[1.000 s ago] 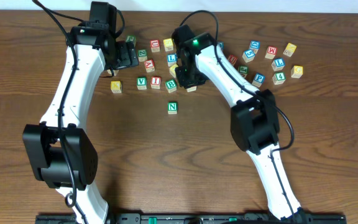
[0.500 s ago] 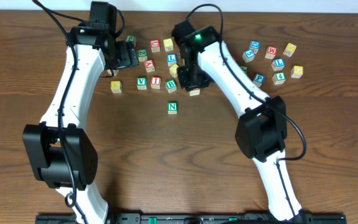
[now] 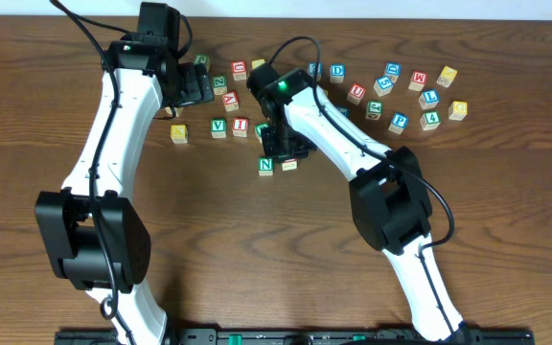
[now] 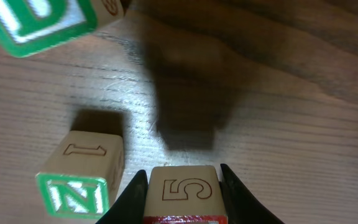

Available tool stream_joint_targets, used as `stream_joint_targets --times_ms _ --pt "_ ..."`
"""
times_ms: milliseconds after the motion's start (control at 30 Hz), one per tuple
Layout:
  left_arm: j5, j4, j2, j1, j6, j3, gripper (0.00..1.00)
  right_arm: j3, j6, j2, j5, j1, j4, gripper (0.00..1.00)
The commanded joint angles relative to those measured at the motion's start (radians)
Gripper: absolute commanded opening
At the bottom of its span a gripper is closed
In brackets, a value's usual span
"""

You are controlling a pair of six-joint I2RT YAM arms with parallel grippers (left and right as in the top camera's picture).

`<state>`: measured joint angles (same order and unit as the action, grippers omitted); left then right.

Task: Spell out NEURIPS
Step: 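Lower the red E block to the right of the green N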

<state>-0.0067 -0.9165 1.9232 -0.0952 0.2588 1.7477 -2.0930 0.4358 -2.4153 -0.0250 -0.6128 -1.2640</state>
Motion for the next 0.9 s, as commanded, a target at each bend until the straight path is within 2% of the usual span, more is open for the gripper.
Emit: stream_joint_targets --times_ms 0,533,867 --pt "-0.016 -0.003 0.007 0.0 0.005 0.024 0.95 0.007 0.021 -0.008 0.016 -0.008 0.017 0.21" --pt "-0.016 -0.003 0.007 0.0 0.005 0.024 0.95 0.09 0.092 -0.008 0.036 -0.027 0.092 0.23" --pt "-0.016 -0.003 0.007 0.0 0.005 0.024 0.95 0.09 0.09 -0.008 0.025 -0.027 0.091 0.38"
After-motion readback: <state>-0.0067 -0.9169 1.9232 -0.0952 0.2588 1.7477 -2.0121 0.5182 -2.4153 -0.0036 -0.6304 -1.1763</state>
